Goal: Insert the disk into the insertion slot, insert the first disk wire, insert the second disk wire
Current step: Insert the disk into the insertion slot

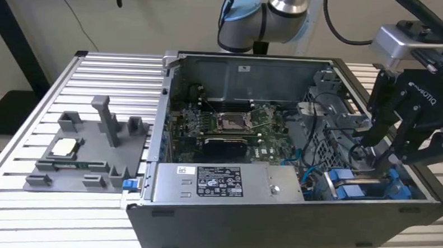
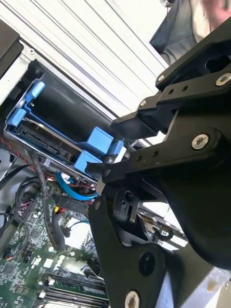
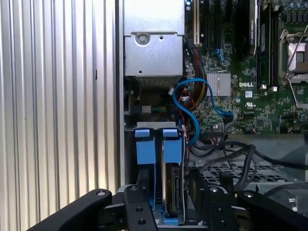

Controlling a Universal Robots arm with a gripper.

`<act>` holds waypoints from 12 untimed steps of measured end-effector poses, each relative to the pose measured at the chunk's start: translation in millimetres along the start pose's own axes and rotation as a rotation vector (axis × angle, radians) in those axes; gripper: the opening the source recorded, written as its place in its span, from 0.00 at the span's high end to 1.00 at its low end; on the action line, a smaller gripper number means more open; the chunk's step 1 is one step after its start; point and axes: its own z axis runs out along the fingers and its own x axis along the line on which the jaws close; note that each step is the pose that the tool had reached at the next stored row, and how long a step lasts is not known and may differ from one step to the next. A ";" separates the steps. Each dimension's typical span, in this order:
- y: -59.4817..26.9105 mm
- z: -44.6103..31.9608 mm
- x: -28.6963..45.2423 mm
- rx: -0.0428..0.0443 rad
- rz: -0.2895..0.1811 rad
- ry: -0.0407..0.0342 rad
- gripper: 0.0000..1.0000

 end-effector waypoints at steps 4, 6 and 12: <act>0.2 -5.3 -0.9 0.0000 0.000 -0.0001 0.53; 0.3 -6.2 -1.1 0.0000 0.000 -0.0003 0.53; 0.4 -8.9 -1.8 0.0000 0.000 0.0004 0.53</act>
